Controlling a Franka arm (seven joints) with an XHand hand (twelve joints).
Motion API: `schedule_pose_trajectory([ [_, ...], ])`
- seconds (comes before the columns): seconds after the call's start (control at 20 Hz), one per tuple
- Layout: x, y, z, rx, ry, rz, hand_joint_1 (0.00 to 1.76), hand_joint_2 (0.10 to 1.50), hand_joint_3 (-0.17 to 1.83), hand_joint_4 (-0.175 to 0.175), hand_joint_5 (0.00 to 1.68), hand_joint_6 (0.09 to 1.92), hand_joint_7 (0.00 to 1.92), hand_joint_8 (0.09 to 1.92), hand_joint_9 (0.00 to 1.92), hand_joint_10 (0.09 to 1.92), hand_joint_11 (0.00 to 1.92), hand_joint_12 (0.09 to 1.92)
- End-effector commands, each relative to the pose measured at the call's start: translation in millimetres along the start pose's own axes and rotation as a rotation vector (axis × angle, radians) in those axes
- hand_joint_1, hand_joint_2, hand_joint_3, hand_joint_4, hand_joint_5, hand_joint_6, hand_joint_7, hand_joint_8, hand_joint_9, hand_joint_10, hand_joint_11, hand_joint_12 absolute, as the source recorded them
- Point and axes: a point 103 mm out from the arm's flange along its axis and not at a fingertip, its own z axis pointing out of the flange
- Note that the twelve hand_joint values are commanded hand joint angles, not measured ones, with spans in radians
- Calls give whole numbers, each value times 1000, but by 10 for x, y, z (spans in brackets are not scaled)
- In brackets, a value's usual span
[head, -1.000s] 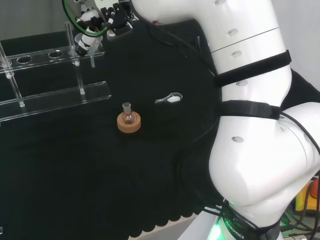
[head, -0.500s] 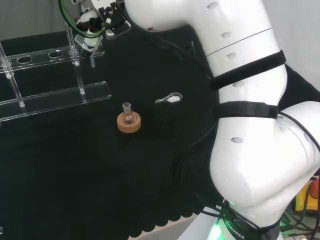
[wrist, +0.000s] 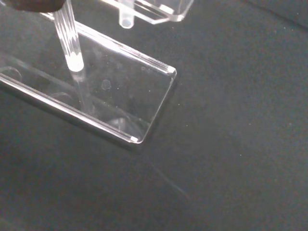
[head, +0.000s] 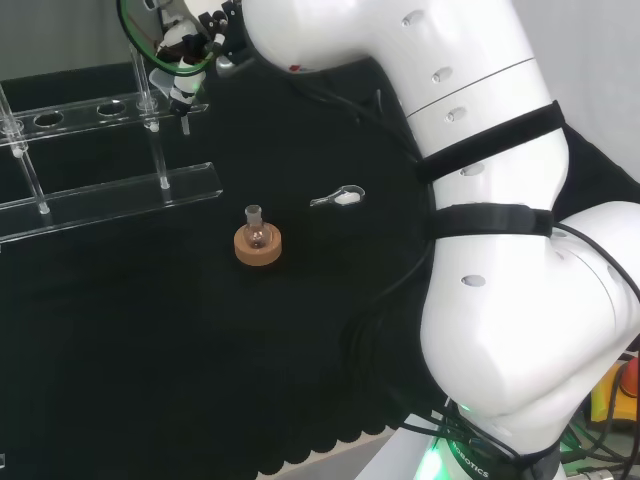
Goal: Pick up the funnel from the transparent funnel stand.
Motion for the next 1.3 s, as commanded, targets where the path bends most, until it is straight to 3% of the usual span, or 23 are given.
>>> schedule_pose_trajectory([
  [0.05, -26, -24, -6, -9, -12, 0, 640, 810, 145, -57, 193, 87, 51, 707, 486, 694, 211, 1403],
  [0.35, 32, -57, -46, -27, -39, 3, 644, 793, 192, -60, 292, 87, 319, 718, 579, 646, 232, 1384],
  [0.65, 52, -99, -115, -110, -84, 10, 680, 774, 275, -58, 458, 87, 558, 722, 742, 588, 295, 1347],
  [1.3, -61, -492, -509, -203, -87, 63, 710, 762, 327, -56, 522, 87, 619, 734, 803, 567, 358, 1322],
])
